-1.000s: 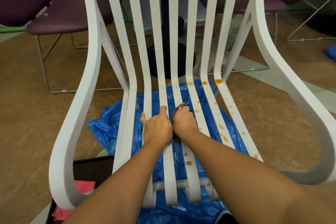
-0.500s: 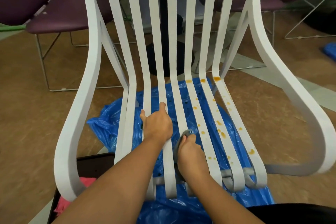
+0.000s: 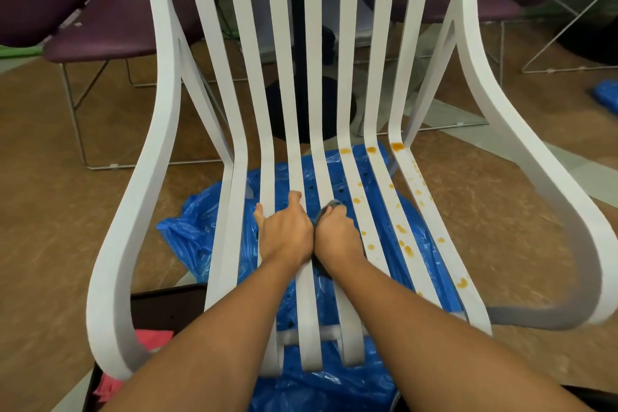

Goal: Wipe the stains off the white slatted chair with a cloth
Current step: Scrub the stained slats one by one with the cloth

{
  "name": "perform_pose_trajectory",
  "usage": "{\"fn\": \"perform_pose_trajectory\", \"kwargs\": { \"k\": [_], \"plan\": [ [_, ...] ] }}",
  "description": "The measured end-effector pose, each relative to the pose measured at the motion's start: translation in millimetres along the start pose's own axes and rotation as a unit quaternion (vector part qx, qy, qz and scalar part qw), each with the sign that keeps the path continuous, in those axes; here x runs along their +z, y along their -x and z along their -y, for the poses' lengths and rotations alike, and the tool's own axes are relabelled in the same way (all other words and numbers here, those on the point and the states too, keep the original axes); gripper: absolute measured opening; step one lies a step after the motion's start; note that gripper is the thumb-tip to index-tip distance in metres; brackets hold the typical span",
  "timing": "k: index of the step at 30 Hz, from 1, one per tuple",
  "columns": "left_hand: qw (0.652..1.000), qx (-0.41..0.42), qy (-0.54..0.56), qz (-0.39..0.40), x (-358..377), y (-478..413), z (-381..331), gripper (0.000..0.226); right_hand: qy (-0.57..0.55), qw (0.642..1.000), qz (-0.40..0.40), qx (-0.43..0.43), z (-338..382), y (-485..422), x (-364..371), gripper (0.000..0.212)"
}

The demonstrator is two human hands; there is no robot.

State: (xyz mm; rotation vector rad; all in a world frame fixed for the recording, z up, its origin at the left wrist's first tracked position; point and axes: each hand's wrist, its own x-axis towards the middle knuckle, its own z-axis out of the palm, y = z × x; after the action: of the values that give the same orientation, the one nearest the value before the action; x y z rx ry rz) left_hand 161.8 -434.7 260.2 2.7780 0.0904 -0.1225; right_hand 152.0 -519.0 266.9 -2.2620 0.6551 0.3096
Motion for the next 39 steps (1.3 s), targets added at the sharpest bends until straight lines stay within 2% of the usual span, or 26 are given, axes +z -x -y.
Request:
{"fn": "perform_pose_trajectory", "kwargs": {
  "k": [6,9,17,21,23,26,29,35,39],
  "plan": [
    [1.000,0.001,-0.011,0.022,-2.3,-0.7,1.4,0.041,-0.014,1.000,0.022,0.011,12.0,-16.1,-2.6,0.038],
    [1.000,0.008,-0.010,0.015,-3.2,-2.4,1.7,0.037,-0.026,0.999,0.015,-0.013,-10.2,9.1,0.8,0.038],
    [0.999,0.022,-0.023,0.013,-3.5,1.0,5.9,0.046,0.014,0.997,0.013,-0.068,-59.2,77.6,-1.3,0.022],
    [0.999,0.023,-0.031,0.012,-3.0,1.1,6.4,0.051,-0.005,0.996,-0.028,-0.081,-74.6,98.2,3.7,0.019],
    [0.999,0.023,-0.033,0.011,-3.2,1.2,5.7,0.051,-0.020,0.995,-0.062,-0.079,-86.9,109.0,9.5,0.027],
    [0.999,0.022,-0.032,0.011,-2.9,0.8,5.0,0.050,-0.105,0.988,-0.085,-0.076,-108.5,130.3,20.7,0.037],
    [0.999,0.022,-0.033,0.008,-1.3,0.6,6.6,0.051,-0.166,0.972,-0.113,-0.120,-130.3,148.1,32.4,0.055],
    [0.999,0.016,-0.029,0.010,-0.8,1.6,6.6,0.049,-0.162,0.967,-0.164,-0.111,-140.7,152.9,43.0,0.042],
    [0.999,0.014,-0.029,0.006,-0.9,2.1,5.6,0.050,-0.189,0.964,-0.186,-0.031,-118.5,152.6,42.4,0.038]
  ]
}}
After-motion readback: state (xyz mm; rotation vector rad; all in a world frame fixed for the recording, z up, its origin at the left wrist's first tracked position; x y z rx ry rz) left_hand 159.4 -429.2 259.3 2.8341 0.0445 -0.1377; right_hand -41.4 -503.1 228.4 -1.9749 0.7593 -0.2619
